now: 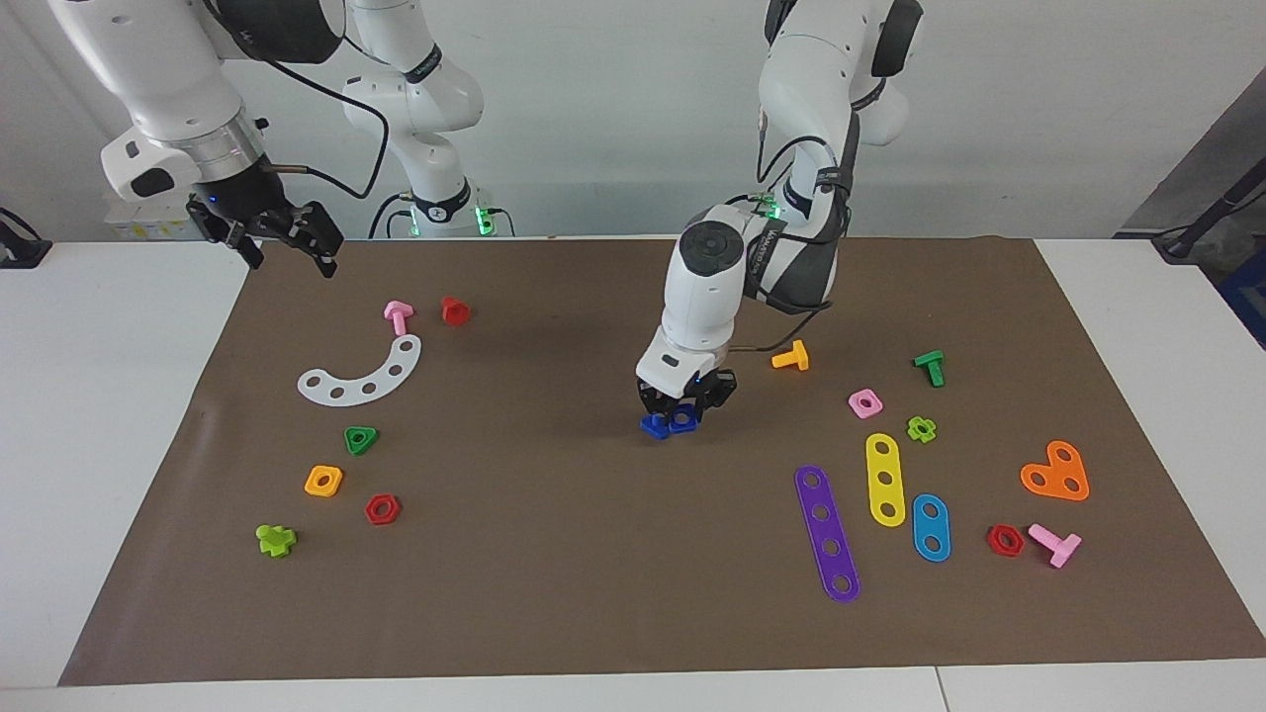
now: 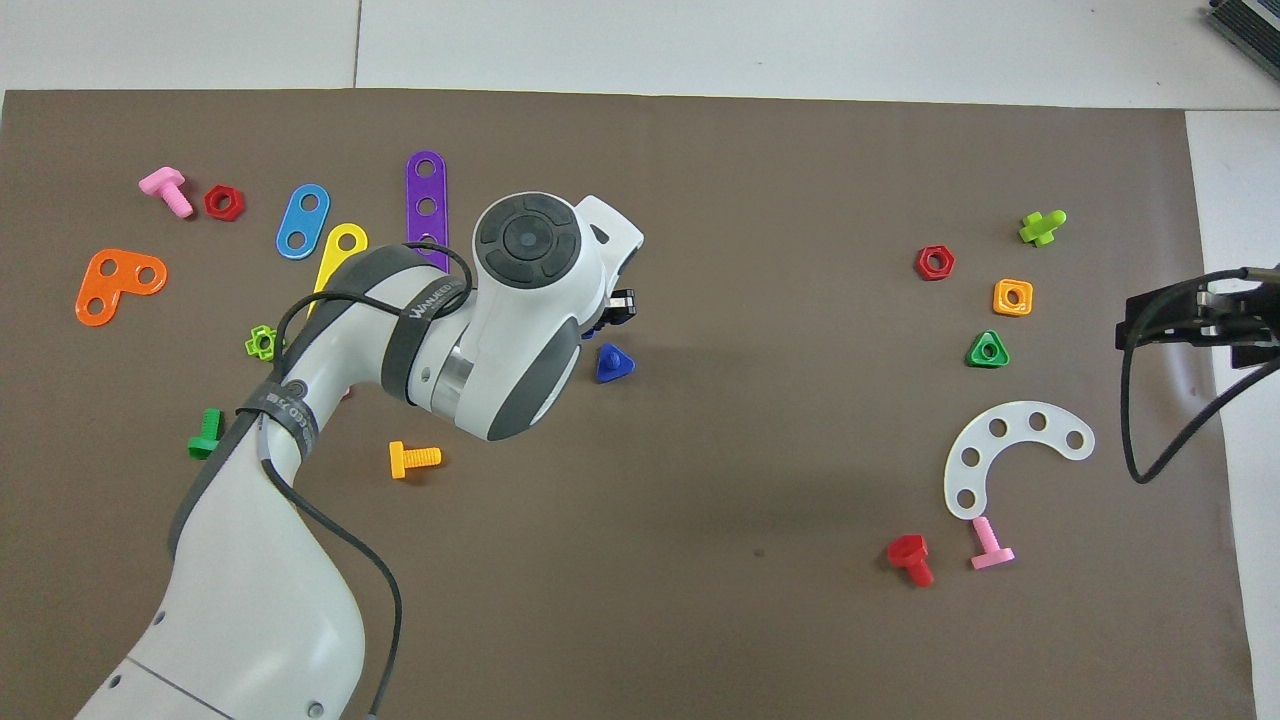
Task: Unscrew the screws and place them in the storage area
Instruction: 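Lift the blue nut and set it beside the purple strip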
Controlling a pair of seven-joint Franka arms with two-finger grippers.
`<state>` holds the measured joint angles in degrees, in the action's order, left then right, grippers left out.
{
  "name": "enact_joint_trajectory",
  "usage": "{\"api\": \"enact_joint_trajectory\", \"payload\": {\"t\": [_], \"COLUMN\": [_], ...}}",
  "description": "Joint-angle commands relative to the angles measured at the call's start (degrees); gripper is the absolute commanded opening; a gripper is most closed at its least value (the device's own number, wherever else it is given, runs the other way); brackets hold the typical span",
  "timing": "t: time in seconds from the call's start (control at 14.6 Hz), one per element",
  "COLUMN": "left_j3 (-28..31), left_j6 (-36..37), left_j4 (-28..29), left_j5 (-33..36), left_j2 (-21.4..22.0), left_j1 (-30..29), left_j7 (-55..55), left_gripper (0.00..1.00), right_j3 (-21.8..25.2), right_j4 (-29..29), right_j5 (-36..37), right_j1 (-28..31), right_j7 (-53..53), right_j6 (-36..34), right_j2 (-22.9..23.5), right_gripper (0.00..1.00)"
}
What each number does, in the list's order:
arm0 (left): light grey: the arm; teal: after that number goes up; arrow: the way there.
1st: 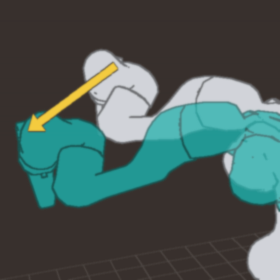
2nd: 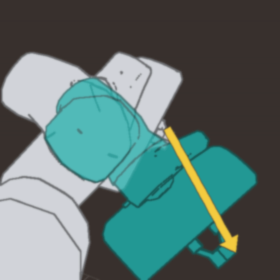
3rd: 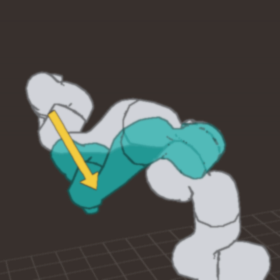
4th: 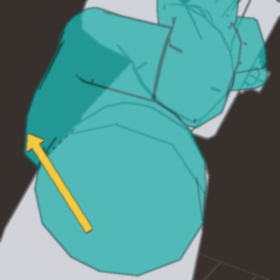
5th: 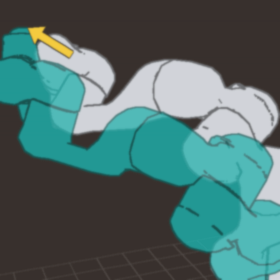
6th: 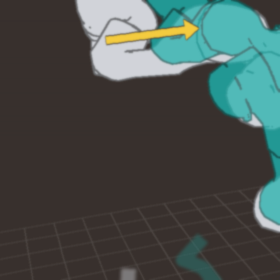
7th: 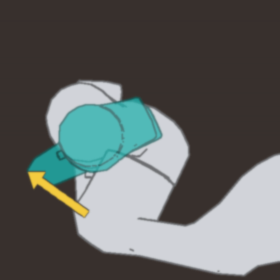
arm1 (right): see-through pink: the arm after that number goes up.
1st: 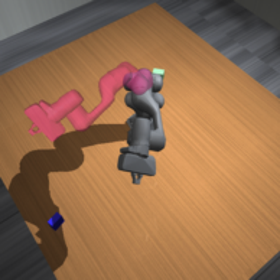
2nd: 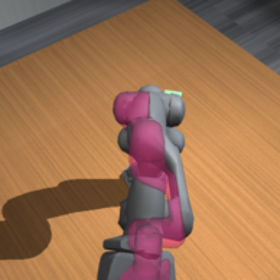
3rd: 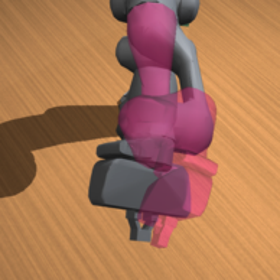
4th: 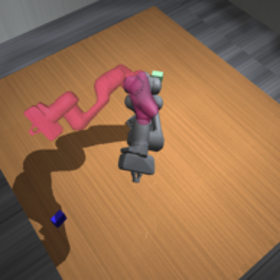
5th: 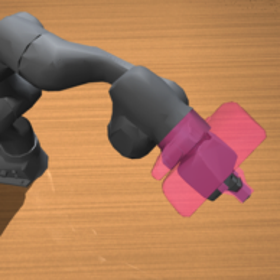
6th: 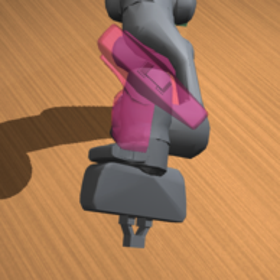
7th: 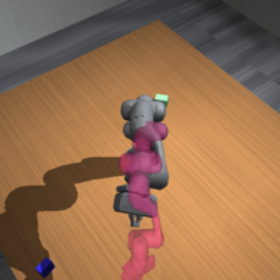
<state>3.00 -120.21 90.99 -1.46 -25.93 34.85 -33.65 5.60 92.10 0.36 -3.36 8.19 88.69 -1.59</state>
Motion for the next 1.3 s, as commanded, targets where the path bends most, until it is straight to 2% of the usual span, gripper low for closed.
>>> {"api": "enact_joint_trajectory", "payload": {"t": [0.0, 0.48, 0.69, 0.75, 0.82, 0.89, 0.96, 1.1, 1.23], "left_j3": [-0.2, -0.3, -0.2, -0.2, -0.3, -0.3, -0.3, -0.6, -0.6], "left_j6": [3.0, 1.8, -2.8, -4.8, -5.1, -4.9, -4.8, -2.6, 5.6], "left_j4": [2.4, 13.0, 17.8, 19.1, 19.3, 18.8, 18.5, 16.6, 11.4], "left_j5": [-1.1, -1.2, -1.3, -1.2, -1.2, -1.3, -1.3, -1.2, -1.3], "left_j2": [3.3, 7.6, 9.0, 9.1, 9.4, 9.3, 9.3, 9.7, 10.5], "left_j1": [-3.6, -13.1, -14.2, -15.0, -15.2, -15.3, -15.8, -17.8, -19.7], "left_j7": [6.8, 27.7, 31.1, 32.0, 32.8, 33.2, 33.2, 33.6, 34.4], "left_gripper": [0.42, 0.41, 0.43, 0.51, 0.73, 0.89, 0.97, 0.99, 0.99], "right_j3": [-0.2, -0.2, -0.2, -0.2, -0.2, -0.2, -0.2, -0.2, -0.2], "right_j4": [0.7, 0.8, 0.7, 0.8, 0.7, 0.7, 0.8, 0.8, 0.8], "right_j5": [-1.2, -1.2, -1.2, -1.2, -1.2, -1.2, -1.2, -1.2, -1.2], "right_j1": [0.5, 0.5, 0.5, 0.5, 0.5, 0.5, 0.5, 0.5, 0.5], "right_j7": [-1.2, -1.2, -1.2, -1.2, -1.1, -1.2, -1.2, -1.2, -1.2], "right_j6": [0.2, 0.2, 0.2, 0.2, 0.2, 0.1, 0.2, 0.2, -0.4], "right_j2": [-0.9, -0.9, -0.9, -0.9, -0.9, -0.9, -0.9, -0.9, -0.9], "right_gripper": [1.00, 1.00, 1.00, 1.00, 1.00, 1.00, 1.00, 1.00, 1.00]}}
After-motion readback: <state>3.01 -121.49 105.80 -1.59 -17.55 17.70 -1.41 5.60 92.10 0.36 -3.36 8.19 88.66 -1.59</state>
